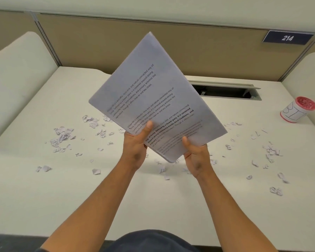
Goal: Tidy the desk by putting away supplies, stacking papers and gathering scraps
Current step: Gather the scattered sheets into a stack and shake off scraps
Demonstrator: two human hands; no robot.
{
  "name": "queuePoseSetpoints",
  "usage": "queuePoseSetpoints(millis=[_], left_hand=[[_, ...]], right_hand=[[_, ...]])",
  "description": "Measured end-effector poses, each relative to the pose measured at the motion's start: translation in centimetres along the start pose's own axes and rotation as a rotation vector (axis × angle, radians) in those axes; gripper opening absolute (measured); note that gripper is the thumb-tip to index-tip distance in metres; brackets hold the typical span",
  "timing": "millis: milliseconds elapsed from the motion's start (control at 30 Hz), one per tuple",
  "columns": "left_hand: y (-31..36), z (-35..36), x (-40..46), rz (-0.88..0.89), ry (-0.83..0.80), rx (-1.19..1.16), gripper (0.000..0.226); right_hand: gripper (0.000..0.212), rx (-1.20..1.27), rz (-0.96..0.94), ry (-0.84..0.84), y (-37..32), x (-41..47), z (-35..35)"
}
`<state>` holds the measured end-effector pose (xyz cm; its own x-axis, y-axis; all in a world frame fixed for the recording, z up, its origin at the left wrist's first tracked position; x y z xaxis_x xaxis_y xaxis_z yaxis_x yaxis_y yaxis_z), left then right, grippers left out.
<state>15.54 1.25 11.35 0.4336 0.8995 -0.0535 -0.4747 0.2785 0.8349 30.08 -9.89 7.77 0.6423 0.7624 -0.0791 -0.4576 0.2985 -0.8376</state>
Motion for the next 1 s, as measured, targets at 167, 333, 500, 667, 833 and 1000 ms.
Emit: queuePoseSetpoints(millis=[167,333,500,667,833,1000], left_hand=[[1.1,-3.0,0.7,0.001,0.043,0.002,0.047],[4.2,-9.4,1.9,0.094,0.209,0.173,0.038],[4.6,-10.2,1.6,0.086,0.044,0.558,0.025],[4.2,-10.3,1.4,0.106,0.071,0.609,0.032],[3.3,-11.7,0.8,0.097,0.107,0.602,0.034],[2.4,-12.1,0.5,0.088,0.143,0.606,0.043]], right_hand=[[0.042,-0.173,-0.076,0.066,-2.5,0.7,-2.3],[0.033,-0.388,-0.103,0.056,-4.5,1.3,-3.7],[0.033,-0.547,-0.093,0.009,-4.0,1.6,-3.6],[0.030,-0.592,-0.052,0.025,-1.7,1.7,-3.6],[0.038,-0.610,-0.002,0.058,0.2,1.7,-4.6],[0.046,-0.600,0.020,0.066,1.0,1.4,-4.9]])
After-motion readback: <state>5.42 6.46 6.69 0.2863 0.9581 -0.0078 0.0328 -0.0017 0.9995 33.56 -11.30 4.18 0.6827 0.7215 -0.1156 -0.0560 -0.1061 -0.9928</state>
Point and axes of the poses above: each hand's wrist, its own x-axis towards the middle knuckle, its own z-axis out of the palm, y = z × x, the point moved 9 cm from there along x, towards the middle knuckle, and after that the axes turned 5 degrees about y, right-handed, at the moved point
